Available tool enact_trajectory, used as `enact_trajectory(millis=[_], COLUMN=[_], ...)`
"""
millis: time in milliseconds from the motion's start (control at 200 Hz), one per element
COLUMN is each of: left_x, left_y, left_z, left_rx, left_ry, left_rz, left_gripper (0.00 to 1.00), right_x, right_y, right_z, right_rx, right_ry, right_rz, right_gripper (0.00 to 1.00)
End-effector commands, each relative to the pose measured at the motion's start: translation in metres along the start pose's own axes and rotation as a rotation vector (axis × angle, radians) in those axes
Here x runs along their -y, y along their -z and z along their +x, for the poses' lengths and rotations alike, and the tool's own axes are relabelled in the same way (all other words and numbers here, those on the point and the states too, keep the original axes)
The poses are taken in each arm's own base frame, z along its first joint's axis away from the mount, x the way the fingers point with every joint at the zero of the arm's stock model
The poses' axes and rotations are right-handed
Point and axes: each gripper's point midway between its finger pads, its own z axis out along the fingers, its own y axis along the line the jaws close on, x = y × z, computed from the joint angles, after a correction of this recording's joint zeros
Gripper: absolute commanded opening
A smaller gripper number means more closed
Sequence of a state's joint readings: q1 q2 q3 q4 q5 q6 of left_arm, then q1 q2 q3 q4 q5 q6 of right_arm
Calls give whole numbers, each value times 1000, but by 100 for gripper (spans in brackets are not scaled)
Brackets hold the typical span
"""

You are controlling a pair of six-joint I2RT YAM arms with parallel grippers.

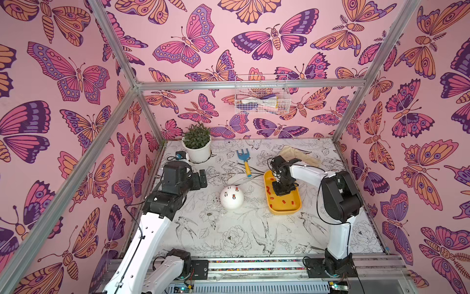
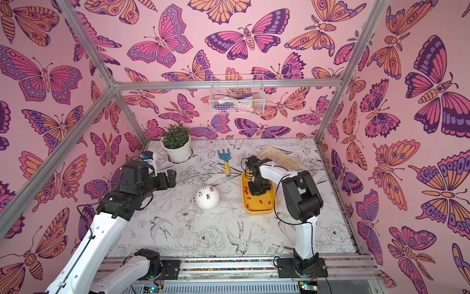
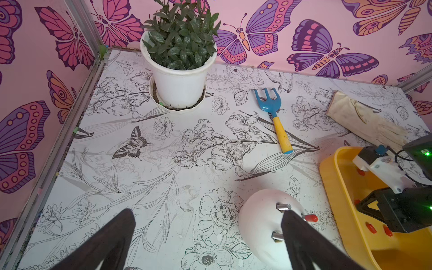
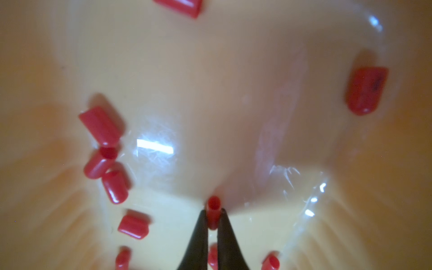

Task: Cover the protruding screws with screw protection sleeves
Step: Pick up the screw protection sleeve from the storage box.

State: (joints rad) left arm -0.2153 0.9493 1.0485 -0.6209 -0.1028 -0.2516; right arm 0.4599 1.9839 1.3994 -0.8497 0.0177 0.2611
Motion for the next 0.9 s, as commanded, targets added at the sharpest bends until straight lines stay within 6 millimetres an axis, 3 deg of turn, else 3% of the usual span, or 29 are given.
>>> enact_trajectory(millis=[0, 221, 551, 752, 897], left_x=[2, 6, 23, 48, 85], left_y=[-1, -3, -6, -13, -22], left_z=[3, 8, 26, 43, 52], left_rx=[-2, -28, -124, -205, -246], left_ry=[32, 92, 150, 189, 148], left_rz=[22, 44, 135, 217, 298], left_gripper=[100, 100, 100, 100, 100], right_x=[1, -2, -26, -39, -46], right_y=[20, 41, 82, 109, 125], right_z=[0, 7, 16, 20, 22], right_rx=[26, 42, 83, 141, 178], right_ry=[15, 29, 67, 108, 142], right_rz=[2, -35, -206, -297, -354], right_gripper=[11, 10, 11, 11, 11])
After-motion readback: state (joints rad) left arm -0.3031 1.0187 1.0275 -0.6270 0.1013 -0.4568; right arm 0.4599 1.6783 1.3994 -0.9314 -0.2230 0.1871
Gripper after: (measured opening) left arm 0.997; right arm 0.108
